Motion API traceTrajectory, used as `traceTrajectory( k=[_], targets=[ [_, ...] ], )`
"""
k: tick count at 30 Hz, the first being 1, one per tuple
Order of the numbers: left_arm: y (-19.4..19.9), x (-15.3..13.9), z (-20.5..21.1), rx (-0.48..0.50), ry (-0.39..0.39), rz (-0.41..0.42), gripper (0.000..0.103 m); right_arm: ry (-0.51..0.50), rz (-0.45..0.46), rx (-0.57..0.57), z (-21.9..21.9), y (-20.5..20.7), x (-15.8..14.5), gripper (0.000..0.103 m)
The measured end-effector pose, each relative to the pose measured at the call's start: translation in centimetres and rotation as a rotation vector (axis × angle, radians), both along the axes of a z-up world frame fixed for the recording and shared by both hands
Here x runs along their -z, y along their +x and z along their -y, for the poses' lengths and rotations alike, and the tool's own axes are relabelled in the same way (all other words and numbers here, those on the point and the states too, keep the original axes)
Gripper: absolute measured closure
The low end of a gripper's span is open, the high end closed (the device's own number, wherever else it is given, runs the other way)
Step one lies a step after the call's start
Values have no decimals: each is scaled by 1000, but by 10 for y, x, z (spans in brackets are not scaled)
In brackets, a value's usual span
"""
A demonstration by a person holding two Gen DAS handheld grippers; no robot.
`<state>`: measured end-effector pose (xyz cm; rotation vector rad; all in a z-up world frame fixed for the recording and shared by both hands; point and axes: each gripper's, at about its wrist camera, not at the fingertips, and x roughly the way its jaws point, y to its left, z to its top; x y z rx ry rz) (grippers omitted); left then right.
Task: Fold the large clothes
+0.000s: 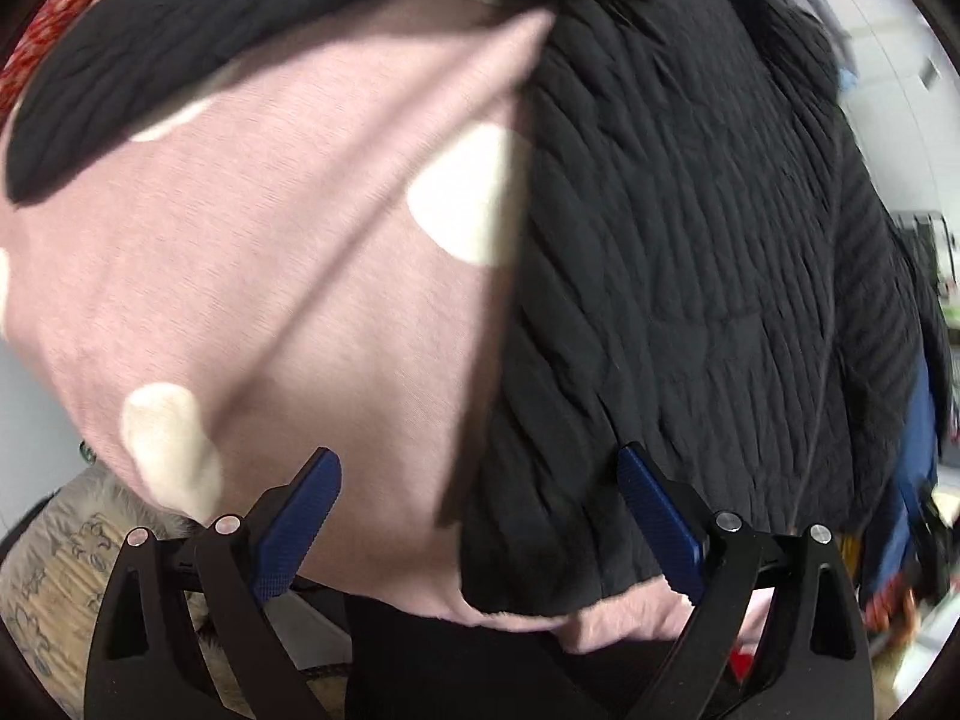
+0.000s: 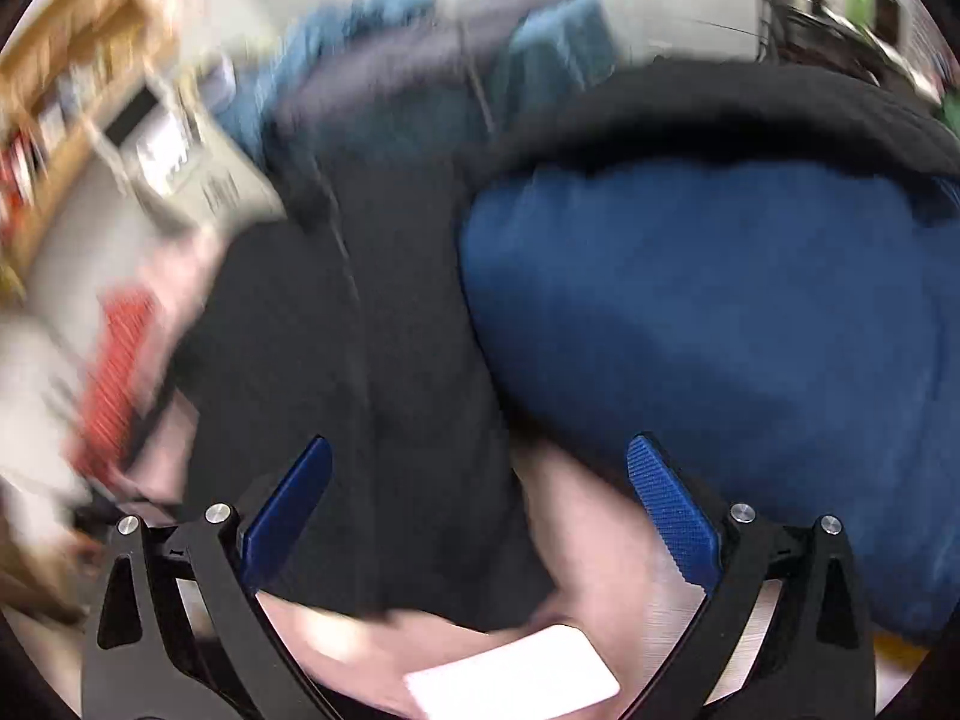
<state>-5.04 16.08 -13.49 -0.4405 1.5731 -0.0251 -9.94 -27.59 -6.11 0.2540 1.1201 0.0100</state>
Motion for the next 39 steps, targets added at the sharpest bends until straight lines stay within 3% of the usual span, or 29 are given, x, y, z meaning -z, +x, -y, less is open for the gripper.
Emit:
traceTrajectory(
  k=[6, 12, 14, 15, 16, 17, 18, 19, 20, 21, 22, 25, 28, 33, 36, 39],
  targets=[
    [-4, -1, 15, 89, -56, 34, 12, -75, -122, -47, -9, 3, 47, 5],
    [7, 21, 41, 137, -79, 12, 12, 0, -194, 20, 1, 7, 77, 5],
    [14, 28, 61, 164, -92, 7, 13, 11, -223, -7, -9, 12, 82, 13],
    [15, 32, 68, 180, -69, 0, 14, 23, -238, -31, -16, 13, 86, 27],
    [16, 34, 77, 210, -37, 0, 17, 45, -255, -45, -21, 13, 89, 47],
    [15, 34, 82, 240, 1, 2, 20, 61, -272, -46, -22, 18, 90, 55],
    [14, 33, 86, 266, 26, 4, 31, 72, -287, -35, -24, 17, 93, 65],
    [13, 28, 87, 291, 22, 17, 45, 91, -285, -28, -25, 13, 93, 72],
    [13, 23, 85, 291, 13, 24, 51, 108, -278, -25, -25, 12, 91, 75],
    [14, 18, 82, 284, 6, 27, 68, 124, -271, -24, -25, 10, 88, 79],
    [16, 9, 76, 272, -6, 36, 79, 140, -267, -26, -25, 9, 85, 85],
    [23, -30, 63, 264, -55, 109, 87, 189, -231, -57, -30, 4, 66, 90],
    [29, -74, 55, 308, -18, 199, 89, 251, -189, -90, -32, -8, 39, 92],
    [30, -132, 11, 287, 21, 289, 90, 432, -117, -119, -44, -24, -5, 93],
    [20, -128, -13, 293, 63, 260, 90, 426, -133, -196, -62, -38, -13, 93],
    [4, -81, -26, 244, 43, 148, 90, 320, -241, -228, -75, -54, 10, 93]
  ],
)
